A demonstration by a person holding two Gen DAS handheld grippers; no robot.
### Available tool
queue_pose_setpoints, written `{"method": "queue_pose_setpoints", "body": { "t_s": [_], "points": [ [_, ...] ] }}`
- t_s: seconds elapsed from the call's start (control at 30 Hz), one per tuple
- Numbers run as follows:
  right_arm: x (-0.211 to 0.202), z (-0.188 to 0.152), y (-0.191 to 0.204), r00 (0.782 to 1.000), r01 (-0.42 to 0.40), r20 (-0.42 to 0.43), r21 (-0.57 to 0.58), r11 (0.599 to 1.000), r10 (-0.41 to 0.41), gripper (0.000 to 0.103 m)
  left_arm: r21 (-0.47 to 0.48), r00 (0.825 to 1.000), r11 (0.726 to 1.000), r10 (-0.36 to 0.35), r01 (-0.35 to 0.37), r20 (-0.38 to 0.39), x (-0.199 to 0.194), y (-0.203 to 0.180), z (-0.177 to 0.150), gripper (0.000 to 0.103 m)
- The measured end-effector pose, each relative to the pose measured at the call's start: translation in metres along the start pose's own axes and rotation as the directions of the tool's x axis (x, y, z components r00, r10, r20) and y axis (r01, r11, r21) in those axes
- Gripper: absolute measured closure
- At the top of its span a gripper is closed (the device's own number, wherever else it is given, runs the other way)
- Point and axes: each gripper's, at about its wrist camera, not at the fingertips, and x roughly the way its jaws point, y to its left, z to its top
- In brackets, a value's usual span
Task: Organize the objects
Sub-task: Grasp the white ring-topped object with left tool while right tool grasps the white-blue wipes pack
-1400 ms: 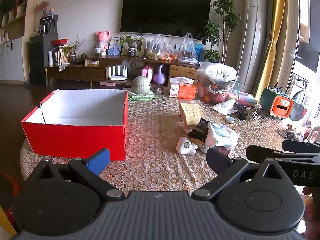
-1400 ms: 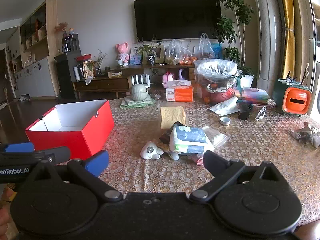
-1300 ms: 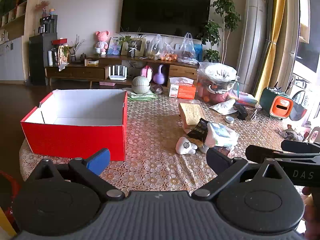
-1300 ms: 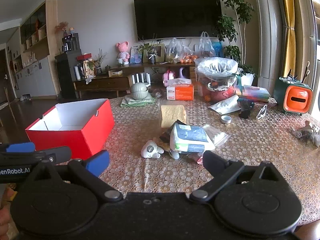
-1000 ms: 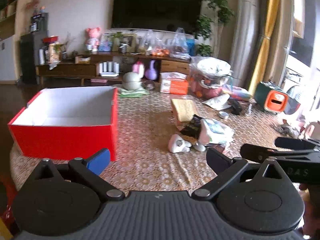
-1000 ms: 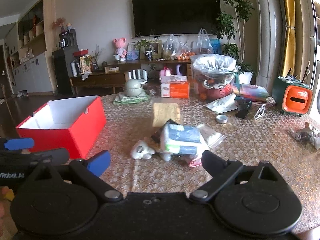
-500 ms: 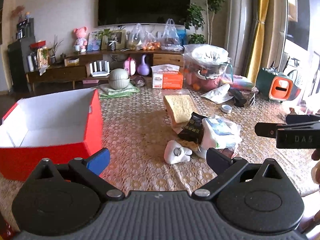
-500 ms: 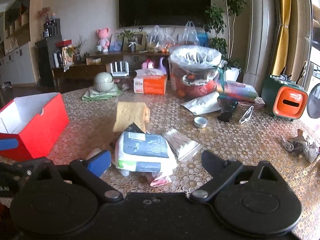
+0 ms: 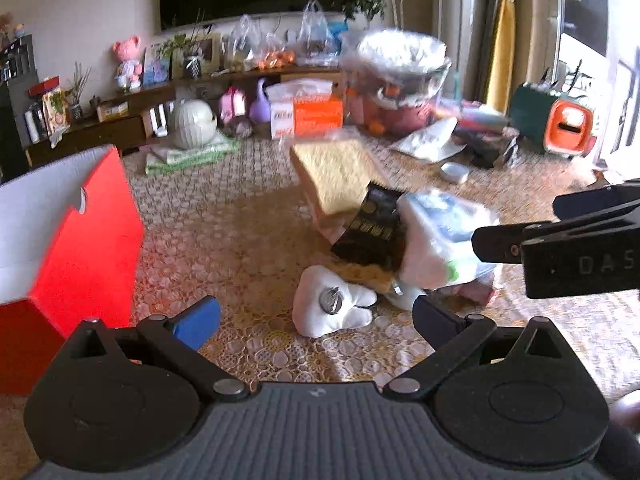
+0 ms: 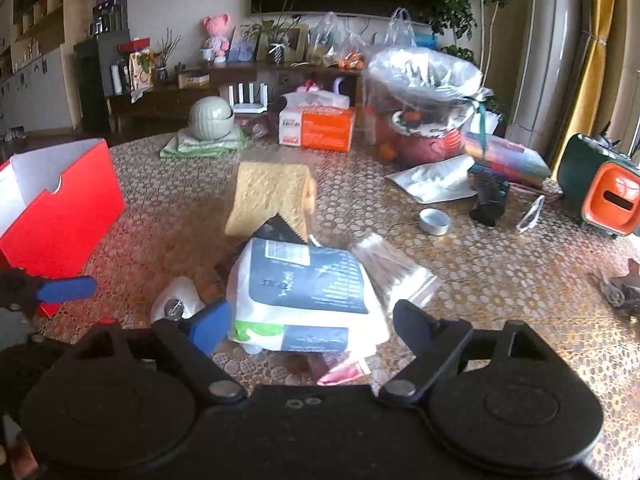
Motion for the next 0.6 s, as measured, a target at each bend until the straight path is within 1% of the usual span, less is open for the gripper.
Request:
{"method": "queue_pose_setpoints", "body": {
  "t_s": [0.17,0.3,0.33,0.37,0.43,0.5,0.6],
  "points": [
    [0.016,0.001,0.006,1.000,-0.007,-0.021,-0.002,1.000,0.007,0.022,-0.016,1.000,1.000,0.001,-0.001,-0.023,0.025,0.002,-0.004,0.000],
    [0.027,0.001,0.013,0.999,-0.001,-0.033,-0.010,1.000,0.000,0.024,0.009,1.000,1.000,0.000,0.001,-0.022,0.035,0.001,-0.008,0.000],
    [0.029,0.000,0.014,0.999,-0.002,-0.035,-0.009,1.000,0.001,0.025,0.017,1.000,1.000,0.003,-0.003,-0.017,0.036,0.001,-0.009,0.001],
    [0.031,-0.001,0.015,0.999,0.002,-0.037,-0.011,1.000,-0.002,0.030,0.025,1.000,1.000,0.008,-0.007,-0.013,0.038,0.000,-0.010,0.002],
    [0.035,-0.001,0.018,0.999,0.017,-0.047,-0.021,1.000,-0.018,0.036,0.037,1.000,0.999,0.011,-0.011,-0.012,0.041,-0.002,-0.011,0.006],
    [0.038,-0.002,0.019,0.998,0.027,-0.055,-0.020,0.999,-0.028,0.041,0.043,1.000,0.999,0.004,-0.003,-0.016,0.043,-0.003,-0.011,0.017],
    [0.039,-0.003,0.019,0.997,0.039,-0.060,-0.019,0.999,-0.040,0.050,0.046,1.000,0.999,-0.005,0.006,-0.014,0.045,-0.002,-0.011,0.025]
  ]
}}
